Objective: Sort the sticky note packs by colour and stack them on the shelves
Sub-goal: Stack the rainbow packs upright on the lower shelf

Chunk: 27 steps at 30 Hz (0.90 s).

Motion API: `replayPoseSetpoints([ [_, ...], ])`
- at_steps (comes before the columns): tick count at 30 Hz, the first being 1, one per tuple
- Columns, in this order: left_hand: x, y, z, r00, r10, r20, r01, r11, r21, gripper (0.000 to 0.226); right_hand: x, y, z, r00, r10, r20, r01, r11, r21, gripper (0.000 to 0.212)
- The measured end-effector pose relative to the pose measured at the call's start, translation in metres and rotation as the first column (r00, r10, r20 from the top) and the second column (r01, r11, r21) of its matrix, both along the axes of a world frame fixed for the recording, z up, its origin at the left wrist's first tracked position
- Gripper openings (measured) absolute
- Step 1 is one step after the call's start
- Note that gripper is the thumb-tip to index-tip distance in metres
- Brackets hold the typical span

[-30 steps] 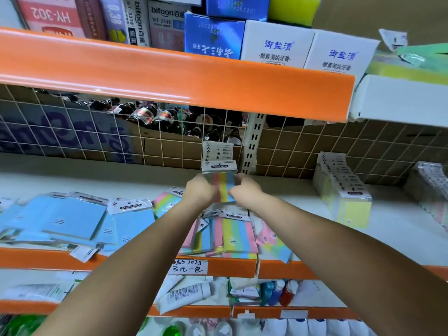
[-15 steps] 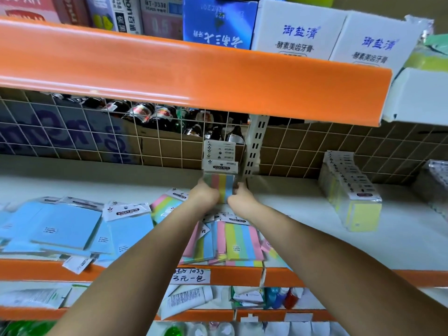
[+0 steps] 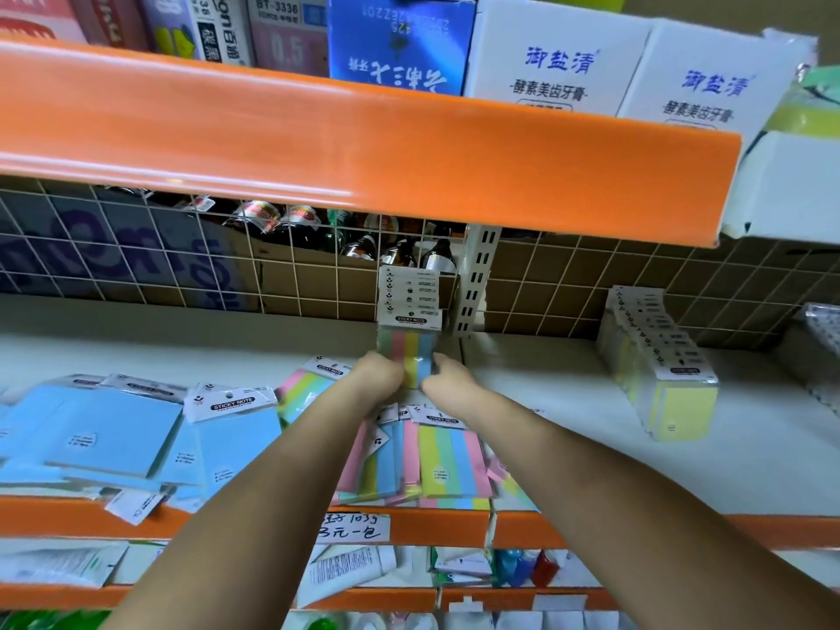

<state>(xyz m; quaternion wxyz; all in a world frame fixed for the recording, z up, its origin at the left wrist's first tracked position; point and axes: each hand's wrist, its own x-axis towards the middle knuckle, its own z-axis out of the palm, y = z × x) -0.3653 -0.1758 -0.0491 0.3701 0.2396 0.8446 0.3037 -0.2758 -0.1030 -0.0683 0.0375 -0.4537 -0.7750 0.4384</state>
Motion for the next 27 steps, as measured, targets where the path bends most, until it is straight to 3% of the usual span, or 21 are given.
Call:
replayPoseSetpoints([
  [5,-0.003,-0.004,0.005,0.998,-0.067,0.008,0.067,0.998,-0.009,0.017,0.000,-0.004,-0.003,0.999,0.010,0.039,-0.009,1.000,-0.030,0.050],
  [14,0.000,-0.005,0.004,0.998,-0.013,0.065,0.012,1.000,0.014,0.016,0.005,-0.001,0.009,0.999,0.021,0.035,-0.020,1.000,-0.021,0.031],
  [18,0.004,-0.006,0.008,1.000,0.022,0.008,-0.022,0.999,0.038,0.026,0.008,0.003,0.017,0.999,-0.002,0.035,0.002,1.000,-0.011,0.049],
  [21,0.006,-0.009,0.017,0.998,0.040,-0.048,-0.036,0.997,0.067,0.012,0.013,0.005,0.026,0.999,-0.010,0.035,0.010,1.000,0.008,0.059],
  [27,0.002,-0.019,0.030,0.988,0.043,-0.148,-0.026,0.993,0.117,0.010,0.021,0.001,0.037,0.999,0.018,0.038,-0.018,1.000,-0.006,0.041],
])
